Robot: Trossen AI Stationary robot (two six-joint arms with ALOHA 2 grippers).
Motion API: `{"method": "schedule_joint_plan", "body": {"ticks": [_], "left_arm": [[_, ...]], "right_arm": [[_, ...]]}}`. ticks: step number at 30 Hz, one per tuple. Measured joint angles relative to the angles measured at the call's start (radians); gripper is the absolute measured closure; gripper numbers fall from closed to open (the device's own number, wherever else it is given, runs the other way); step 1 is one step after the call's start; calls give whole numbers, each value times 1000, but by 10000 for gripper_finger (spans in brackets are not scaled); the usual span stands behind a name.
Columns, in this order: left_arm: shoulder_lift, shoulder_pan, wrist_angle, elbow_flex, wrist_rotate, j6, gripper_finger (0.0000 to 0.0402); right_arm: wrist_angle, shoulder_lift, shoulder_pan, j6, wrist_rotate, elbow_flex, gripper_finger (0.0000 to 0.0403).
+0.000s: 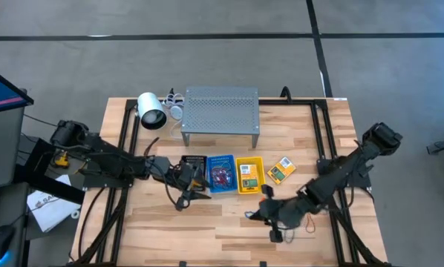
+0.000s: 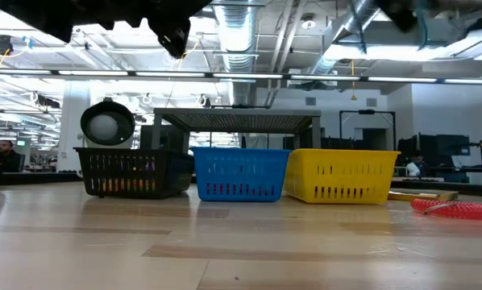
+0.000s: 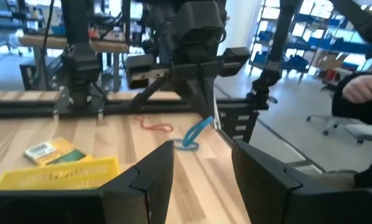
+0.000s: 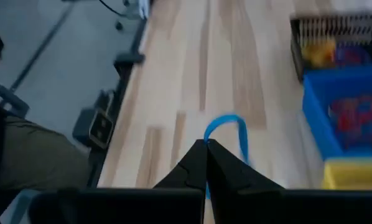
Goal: Pick & Place Office Desk Supplies
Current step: Put the blue rubber band into the blue basket
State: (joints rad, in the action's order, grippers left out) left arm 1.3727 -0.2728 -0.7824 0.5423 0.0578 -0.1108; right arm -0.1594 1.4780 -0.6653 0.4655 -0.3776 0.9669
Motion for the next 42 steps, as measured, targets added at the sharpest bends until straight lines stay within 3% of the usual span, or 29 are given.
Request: {"method": "schedule_joint_plan", "body": {"ticks": [8,19,42], "left_arm": [[139,-38,-94,65,0,1,243],[226,-48,-90,150,0,15,243],[226,-29,-117,171,-13,28,243]], "right_arm": [[157,0,126,-235,153,0,403],[270,0,216,-340,321,0,403],[341,-1,265,-422,336,0,403]]}}
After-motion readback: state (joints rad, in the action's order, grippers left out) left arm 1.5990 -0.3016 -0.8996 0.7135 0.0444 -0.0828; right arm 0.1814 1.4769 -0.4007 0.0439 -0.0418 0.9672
